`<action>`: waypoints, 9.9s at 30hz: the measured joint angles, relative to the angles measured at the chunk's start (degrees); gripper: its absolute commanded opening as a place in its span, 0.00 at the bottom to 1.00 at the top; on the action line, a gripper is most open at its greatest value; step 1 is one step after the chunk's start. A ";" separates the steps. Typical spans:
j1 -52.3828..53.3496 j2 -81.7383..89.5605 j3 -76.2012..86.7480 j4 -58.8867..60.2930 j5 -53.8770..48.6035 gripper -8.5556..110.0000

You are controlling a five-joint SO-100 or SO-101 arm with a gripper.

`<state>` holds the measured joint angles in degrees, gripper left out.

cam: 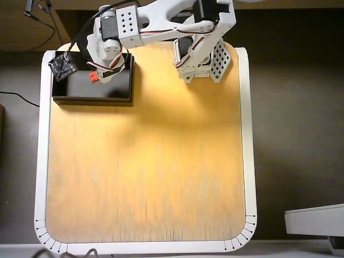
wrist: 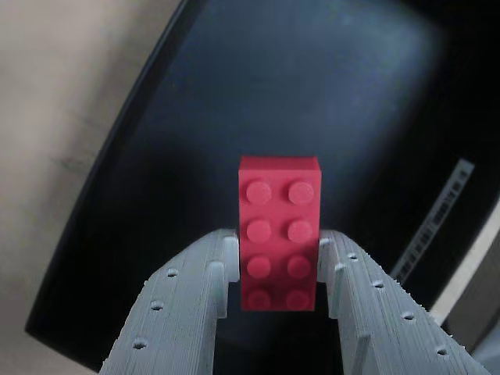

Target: Grasp a lego block and put it in the bin.

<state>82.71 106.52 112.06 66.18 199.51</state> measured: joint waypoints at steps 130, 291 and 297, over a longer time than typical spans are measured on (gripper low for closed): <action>-83.76 76.99 60.82 7.47 -19.86 0.07; -86.22 76.99 60.82 12.57 -27.07 0.08; -86.22 76.99 60.82 12.57 -27.07 0.08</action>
<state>-3.52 183.52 172.88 78.75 172.44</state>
